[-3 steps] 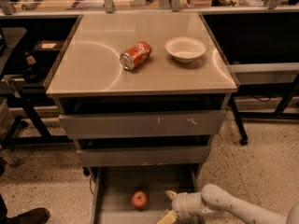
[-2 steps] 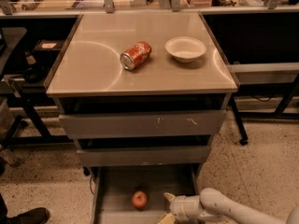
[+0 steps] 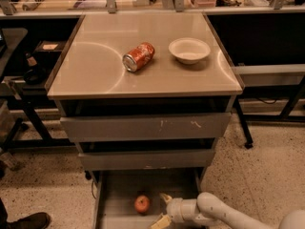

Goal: Pick apple from bottom drawer and place on counter

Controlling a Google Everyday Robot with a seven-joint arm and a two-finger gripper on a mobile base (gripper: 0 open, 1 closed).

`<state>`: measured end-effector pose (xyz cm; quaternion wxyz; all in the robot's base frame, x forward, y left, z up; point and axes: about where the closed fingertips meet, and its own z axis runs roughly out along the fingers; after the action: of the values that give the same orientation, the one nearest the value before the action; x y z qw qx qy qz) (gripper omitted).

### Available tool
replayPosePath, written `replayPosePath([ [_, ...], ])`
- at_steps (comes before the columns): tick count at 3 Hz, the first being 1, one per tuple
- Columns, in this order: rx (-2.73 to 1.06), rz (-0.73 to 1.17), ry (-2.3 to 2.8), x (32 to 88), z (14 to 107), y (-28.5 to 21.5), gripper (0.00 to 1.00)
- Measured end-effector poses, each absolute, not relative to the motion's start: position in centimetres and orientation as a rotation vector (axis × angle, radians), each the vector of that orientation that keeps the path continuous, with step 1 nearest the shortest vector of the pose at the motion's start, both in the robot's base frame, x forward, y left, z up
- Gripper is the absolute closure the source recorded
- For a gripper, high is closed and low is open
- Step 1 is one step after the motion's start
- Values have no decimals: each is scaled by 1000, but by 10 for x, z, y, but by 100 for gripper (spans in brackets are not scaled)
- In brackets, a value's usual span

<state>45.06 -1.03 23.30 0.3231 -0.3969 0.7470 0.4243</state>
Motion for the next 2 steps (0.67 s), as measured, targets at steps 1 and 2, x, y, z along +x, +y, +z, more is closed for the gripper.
replayPosePath([
  [1, -1025, 1112, 1905, 479, 212, 4, 0],
  [2, -1025, 1112, 1905, 479, 211, 4, 0],
])
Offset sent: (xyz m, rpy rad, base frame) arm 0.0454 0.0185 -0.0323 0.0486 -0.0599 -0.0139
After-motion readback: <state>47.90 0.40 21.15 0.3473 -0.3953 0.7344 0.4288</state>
